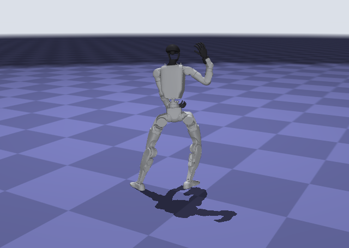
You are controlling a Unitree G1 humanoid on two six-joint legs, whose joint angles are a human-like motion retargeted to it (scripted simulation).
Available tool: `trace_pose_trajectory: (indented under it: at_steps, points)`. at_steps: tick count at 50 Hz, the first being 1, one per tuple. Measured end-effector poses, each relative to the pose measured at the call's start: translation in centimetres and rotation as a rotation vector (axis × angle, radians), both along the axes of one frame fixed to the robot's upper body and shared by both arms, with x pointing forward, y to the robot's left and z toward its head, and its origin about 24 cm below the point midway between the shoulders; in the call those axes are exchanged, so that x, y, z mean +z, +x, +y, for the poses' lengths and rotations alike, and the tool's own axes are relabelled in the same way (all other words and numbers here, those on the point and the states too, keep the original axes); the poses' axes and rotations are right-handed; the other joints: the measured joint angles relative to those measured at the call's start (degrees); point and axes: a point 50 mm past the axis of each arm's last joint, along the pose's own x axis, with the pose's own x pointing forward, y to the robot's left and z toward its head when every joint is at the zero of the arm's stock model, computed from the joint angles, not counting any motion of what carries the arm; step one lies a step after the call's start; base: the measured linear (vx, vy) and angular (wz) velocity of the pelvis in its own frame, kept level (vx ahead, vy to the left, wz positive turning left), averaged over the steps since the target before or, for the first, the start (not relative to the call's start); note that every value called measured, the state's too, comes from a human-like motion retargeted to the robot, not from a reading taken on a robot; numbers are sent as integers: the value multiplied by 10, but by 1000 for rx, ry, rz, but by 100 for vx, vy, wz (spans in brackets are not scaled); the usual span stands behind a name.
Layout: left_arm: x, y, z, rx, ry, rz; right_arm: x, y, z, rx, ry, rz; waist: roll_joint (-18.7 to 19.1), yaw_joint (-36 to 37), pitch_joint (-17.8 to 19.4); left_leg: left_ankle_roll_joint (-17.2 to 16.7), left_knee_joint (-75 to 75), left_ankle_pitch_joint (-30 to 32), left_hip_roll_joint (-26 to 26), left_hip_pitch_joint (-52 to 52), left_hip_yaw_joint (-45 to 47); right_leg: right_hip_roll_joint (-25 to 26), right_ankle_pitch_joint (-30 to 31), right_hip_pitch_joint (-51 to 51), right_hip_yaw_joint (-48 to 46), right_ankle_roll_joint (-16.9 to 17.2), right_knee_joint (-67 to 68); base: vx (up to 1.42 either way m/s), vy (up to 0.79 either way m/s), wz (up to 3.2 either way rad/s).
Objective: Kungfu
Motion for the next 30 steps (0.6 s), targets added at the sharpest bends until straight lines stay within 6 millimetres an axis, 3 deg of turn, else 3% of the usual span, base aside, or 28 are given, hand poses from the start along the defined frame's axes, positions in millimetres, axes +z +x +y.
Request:
trace_pose_trajectory:
  at_steps: [3,6,10,15,20,24,27,30]
  points:
    - [10,21,13,-2,206,-57,1,10,4,-64,-8,32,5,-16,7,2,2,14,4,8,9,5,-1,4,6,-2,-2,-16,2,-12]
    - [20,33,15,0,266,-105,3,16,-1,-83,14,95,5,-12,6,5,-1,21,2,22,49,4,2,2,20,-2,-7,-4,6,-16]
    - [26,38,16,-35,274,-139,4,15,-9,-50,32,152,8,-1,10,7,-4,21,-9,30,66,-3,12,7,29,3,-20,-2,14,6]
    - [20,36,37,-35,394,-134,5,16,-16,-138,40,209,19,16,13,-7,1,-29,-25,28,35,-7,31,18,36,10,-43,9,19,9]
    - [8,26,79,-66,602,-105,0,28,-36,-192,109,343,44,16,28,-25,34,-52,-27,-14,-9,-6,63,39,22,25,-84,16,25,40]
    - [-1,13,128,-71,838,-46,-16,48,-64,-162,190,530,59,22,44,-26,67,-62,-42,-52,-47,-18,96,55,10,39,-119,17,32,47]
    - [-11,-6,166,-112,1069,32,-43,70,-88,-162,267,729,65,44,41,-26,85,-67,-57,-74,-63,-28,118,61,7,51,-142,39,36,35]
    - [-19,-31,201,-177,1330,112,-89,95,-111,-177,334,965,70,71,41,-26,108,-71,-70,-98,-88,-31,138,75,5,67,-167,42,29,57]
